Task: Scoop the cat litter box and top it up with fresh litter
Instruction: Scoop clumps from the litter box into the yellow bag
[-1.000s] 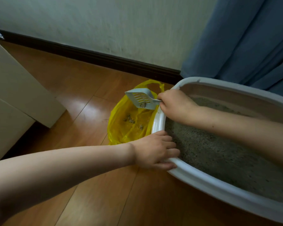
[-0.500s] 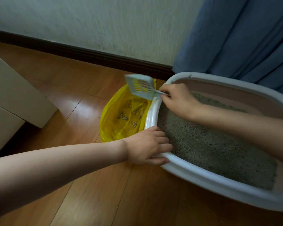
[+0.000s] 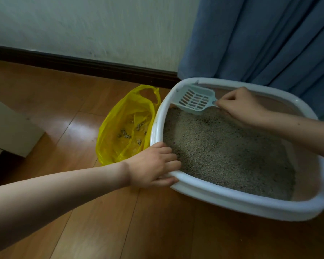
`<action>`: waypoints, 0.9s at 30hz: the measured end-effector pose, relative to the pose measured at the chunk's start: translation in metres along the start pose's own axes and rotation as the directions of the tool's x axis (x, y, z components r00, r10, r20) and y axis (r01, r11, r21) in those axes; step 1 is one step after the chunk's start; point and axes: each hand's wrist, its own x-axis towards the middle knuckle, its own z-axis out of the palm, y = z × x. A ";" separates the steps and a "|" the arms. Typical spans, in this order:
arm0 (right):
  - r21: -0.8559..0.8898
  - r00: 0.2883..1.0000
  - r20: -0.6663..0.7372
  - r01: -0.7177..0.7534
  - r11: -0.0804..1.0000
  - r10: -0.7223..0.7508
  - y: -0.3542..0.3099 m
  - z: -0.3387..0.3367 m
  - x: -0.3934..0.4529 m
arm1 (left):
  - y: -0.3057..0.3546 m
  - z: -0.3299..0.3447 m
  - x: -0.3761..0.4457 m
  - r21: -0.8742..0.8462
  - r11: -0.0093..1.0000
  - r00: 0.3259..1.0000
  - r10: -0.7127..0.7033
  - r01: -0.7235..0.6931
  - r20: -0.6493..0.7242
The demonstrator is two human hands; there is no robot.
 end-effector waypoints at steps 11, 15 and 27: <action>-0.500 0.965 0.246 0.047 0.865 0.089 -0.030 0.041 0.034 | 0.002 -0.001 0.002 0.009 1.000 1.000 0.004 -0.004 0.007; -0.652 0.967 0.251 0.132 0.747 0.048 -0.057 0.051 0.042 | 0.001 -0.001 0.002 0.001 1.000 1.000 0.001 -0.001 0.008; -0.219 0.963 0.268 0.047 0.975 0.014 0.004 0.057 0.039 | 0.001 -0.001 0.001 -0.021 1.000 1.000 -0.002 0.003 0.020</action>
